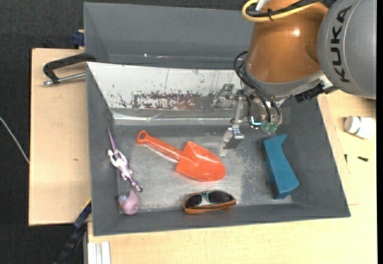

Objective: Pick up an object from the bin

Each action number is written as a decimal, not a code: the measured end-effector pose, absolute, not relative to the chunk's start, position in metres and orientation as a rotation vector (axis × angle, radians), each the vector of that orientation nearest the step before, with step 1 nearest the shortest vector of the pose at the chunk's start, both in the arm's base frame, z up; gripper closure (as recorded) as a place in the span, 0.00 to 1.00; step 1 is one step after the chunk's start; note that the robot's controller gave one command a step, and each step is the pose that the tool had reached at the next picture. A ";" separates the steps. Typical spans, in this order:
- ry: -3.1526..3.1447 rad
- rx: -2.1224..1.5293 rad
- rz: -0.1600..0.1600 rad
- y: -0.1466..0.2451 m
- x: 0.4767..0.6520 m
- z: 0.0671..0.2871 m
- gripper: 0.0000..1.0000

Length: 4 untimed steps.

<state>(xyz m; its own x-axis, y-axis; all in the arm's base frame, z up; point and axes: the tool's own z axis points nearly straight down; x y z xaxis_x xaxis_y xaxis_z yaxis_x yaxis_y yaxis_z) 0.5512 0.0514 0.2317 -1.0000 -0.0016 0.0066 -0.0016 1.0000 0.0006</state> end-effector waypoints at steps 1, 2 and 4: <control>-3.144 0.000 -0.002 0.051 0.553 0.236 0.00; -3.149 -0.088 -0.003 0.057 0.544 0.202 0.00; -3.140 0.009 0.001 0.067 0.544 0.135 0.00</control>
Offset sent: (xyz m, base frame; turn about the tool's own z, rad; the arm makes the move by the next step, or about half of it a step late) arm -0.0321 0.0181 -0.1125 0.1711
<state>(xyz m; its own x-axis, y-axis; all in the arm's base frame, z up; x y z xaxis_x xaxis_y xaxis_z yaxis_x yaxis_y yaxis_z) 0.5443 0.0667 0.1354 -1.0000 -0.0054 0.0014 -0.0054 1.0000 -0.0005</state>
